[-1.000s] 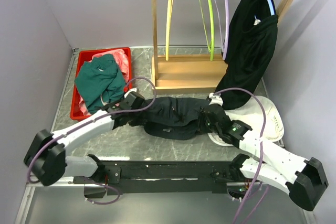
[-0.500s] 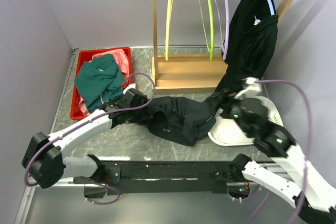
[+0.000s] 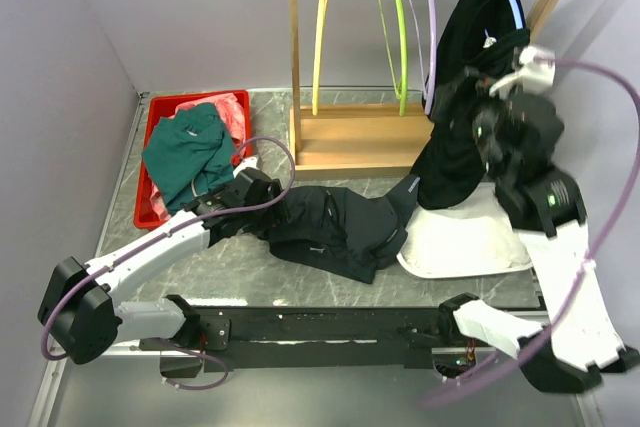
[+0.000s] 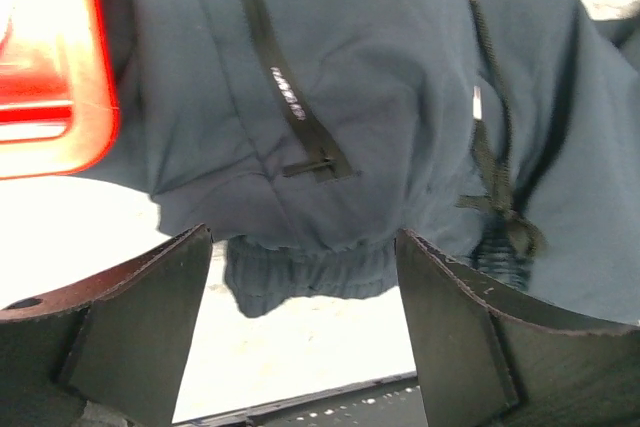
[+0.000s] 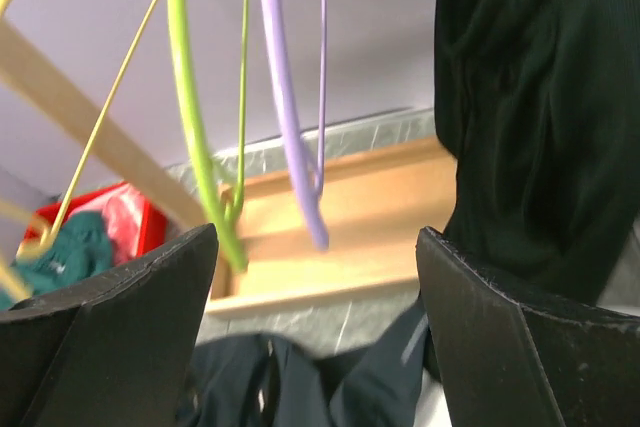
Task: Place the shorts on the hanger
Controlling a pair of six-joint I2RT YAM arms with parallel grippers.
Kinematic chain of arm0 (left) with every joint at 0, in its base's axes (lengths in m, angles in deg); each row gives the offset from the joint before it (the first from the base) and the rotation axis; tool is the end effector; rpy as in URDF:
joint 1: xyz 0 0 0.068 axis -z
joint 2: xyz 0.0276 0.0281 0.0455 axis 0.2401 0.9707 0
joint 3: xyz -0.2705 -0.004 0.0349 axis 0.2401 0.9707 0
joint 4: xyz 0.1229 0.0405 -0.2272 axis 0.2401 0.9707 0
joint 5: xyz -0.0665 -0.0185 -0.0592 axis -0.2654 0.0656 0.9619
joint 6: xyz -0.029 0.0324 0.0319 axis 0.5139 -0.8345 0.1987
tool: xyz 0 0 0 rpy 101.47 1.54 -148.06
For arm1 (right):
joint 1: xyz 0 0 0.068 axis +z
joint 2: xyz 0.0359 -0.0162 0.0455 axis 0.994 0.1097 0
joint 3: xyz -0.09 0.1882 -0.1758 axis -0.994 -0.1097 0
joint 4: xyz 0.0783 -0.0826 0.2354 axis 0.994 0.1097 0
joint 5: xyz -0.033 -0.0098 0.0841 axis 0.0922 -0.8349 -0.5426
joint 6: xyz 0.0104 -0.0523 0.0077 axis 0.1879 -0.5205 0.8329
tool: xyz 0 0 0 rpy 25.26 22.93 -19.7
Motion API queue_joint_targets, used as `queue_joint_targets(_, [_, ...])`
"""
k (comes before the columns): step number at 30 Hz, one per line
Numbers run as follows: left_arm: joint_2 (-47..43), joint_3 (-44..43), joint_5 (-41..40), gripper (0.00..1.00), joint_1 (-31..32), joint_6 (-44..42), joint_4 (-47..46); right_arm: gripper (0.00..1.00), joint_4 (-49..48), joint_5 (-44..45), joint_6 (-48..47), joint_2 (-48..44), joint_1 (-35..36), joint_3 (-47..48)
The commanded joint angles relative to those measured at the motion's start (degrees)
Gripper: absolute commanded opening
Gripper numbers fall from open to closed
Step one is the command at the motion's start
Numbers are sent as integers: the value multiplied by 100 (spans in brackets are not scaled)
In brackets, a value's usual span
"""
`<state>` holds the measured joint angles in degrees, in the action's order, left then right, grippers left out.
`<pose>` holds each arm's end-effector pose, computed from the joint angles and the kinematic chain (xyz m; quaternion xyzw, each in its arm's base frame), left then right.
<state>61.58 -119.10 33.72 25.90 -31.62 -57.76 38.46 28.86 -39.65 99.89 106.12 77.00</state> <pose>0.1948 -0.1544 0.2485 -0.1036 0.9276 -0.1885 0.3054 0.1553 0.0500 0.5115 0.0919 0.7251 0.0971 0.6756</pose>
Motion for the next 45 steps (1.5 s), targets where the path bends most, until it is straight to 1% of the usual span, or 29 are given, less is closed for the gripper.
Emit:
queue_joint_targets(1, [-125, -281, -467, 79, 20, -127, 292, 87, -379, -1050, -464, 716, -658, 905])
queue_joint_targets(3, [-177, -343, -494, 78, 2, -179, 310, 87, -432, -1348, -473, 1110, -984, 1284])
queue_joint_targets(4, [-256, -387, -511, 78, 11, -180, 302, 87, -467, -1698, -491, 1217, -1072, 1399])
queue_joint_targets(6, [-362, -422, -511, 77, 2, -249, 214, 87, -450, -1850, -508, 1559, -1230, 1784])
queue_joint_targets(8, [-459, -483, -573, 76, 11, -311, 257, 87, -354, -1886, -543, 1937, -1283, 2102])
queue_joint_targets(12, [-468, -686, -591, 74, 2, -540, 416, 85, 103, -1982, -649, 2641, -1310, 3085])
queue_joint_targets(15, [-608, -669, -529, 73, 11, -689, 390, 84, 226, -1983, -614, 3037, -1310, 3403])
queue_joint_targets(21, [-845, -712, -538, 72, 2, -979, 451, 73, 507, -1738, -579, 3591, -1301, 3799])
queue_joint_targets(24, [-907, -765, -546, 71, 2, -1199, 530, 65, 517, -1535, -640, 3618, -1275, 3748])
queue_joint_targets(26, [-986, -730, -503, 71, 2, -1321, 487, 63, 473, -1491, -684, 3565, -1248, 3668])
queue_joint_targets(27, [-1082, -669, -451, 72, 2, -1340, 443, 58, 456, -1447, -710, 3556, -1248, 3624])
queue_joint_targets(28, [-1126, -634, -407, 72, 2, -1348, 390, 56, 455, -1447, -719, 3556, -1240, 3615])
queue_joint_targets(29, [-1179, -599, -354, 72, 11, -1375, 294, 55, 464, -1455, -728, 3591, -1239, 3641])
queue_joint_targets(30, [-1240, -529, -310, 71, 2, -1392, 241, 49, 499, -1473, -754, 3635, -1231, 3711])
queue_joint_targets(35, [-1285, -484, -186, 70, 11, -1480, 205, 40, 710, -1464, -807, 3916, -1178, 4063])
queue_joint_targets(38, [-1285, -484, -143, 72, 2, -1489, 188, 30, 763, -1482, -816, 3995, -1134, 4151])
queue_joint_targets(39, [-1285, -493, -134, 72, 2, -1489, 170, 19, 763, -1473, -807, 4004, -1125, 4169])
queue_joint_targets(41, [-1276, -510, -73, 72, 2, -1507, 161, 10, 746, -1412, -825, 3987, -1099, 4169])
queue_joint_targets(42, [-1285, -528, -55, 72, 2, -1507, 152, 0, 719, -1385, -851, 3987, -1090, 4186])
queue_joint_targets(45, [-1303, -563, -37, 73, 11, -1515, 144, 0, 719, -1306, -904, 3987, -1090, 4239])
